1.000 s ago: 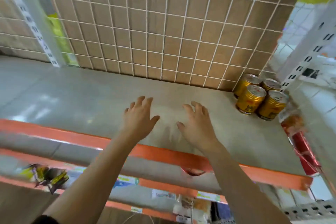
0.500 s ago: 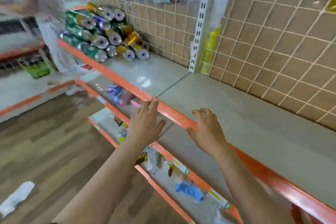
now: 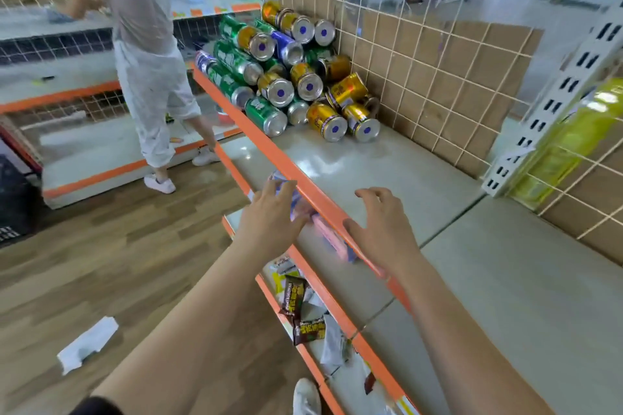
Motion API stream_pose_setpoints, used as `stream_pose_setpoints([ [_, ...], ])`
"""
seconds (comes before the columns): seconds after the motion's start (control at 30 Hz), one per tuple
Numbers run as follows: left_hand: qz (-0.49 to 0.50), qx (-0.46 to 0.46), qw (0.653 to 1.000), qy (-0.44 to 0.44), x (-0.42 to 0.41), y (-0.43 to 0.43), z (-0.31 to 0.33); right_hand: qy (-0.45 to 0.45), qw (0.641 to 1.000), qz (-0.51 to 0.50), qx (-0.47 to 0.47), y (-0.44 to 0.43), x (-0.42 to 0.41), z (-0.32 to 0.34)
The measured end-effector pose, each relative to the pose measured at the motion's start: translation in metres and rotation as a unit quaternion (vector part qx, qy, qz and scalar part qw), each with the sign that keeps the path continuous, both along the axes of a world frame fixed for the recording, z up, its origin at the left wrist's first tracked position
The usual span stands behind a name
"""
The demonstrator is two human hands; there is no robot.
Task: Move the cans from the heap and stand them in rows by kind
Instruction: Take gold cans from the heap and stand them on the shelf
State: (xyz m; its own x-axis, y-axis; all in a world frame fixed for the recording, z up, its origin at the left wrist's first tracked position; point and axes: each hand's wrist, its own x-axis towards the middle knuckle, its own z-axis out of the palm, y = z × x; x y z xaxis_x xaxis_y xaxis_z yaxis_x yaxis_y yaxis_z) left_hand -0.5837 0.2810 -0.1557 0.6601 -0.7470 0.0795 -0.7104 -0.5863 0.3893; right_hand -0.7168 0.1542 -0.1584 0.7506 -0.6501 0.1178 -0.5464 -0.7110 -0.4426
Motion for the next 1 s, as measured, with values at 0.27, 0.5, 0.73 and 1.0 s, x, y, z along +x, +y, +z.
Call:
stream_pose_setpoints([
  [0.27,0.009,0.037,0.999,-0.027,0.111,-0.071,0.021,0.012,1.000,-0.001,0.013,-0.071,0.105,0.006],
  [0.5,-0.083,0.005,0.996,-0.022,0.174,-0.142,0.024,-0.046,0.997,-0.063,0.006,-0.119,0.158,0.014],
  [0.73,-0.256,0.039,0.965,-0.050,0.216,-0.222,0.023,-0.045,0.978,-0.202,-0.022,-0.165,0.194,0.016],
  [1.0,-0.420,0.074,0.899,-0.102,0.243,-0.247,0.006,0.069,0.958,-0.276,0.023,-0.198,0.222,0.006],
])
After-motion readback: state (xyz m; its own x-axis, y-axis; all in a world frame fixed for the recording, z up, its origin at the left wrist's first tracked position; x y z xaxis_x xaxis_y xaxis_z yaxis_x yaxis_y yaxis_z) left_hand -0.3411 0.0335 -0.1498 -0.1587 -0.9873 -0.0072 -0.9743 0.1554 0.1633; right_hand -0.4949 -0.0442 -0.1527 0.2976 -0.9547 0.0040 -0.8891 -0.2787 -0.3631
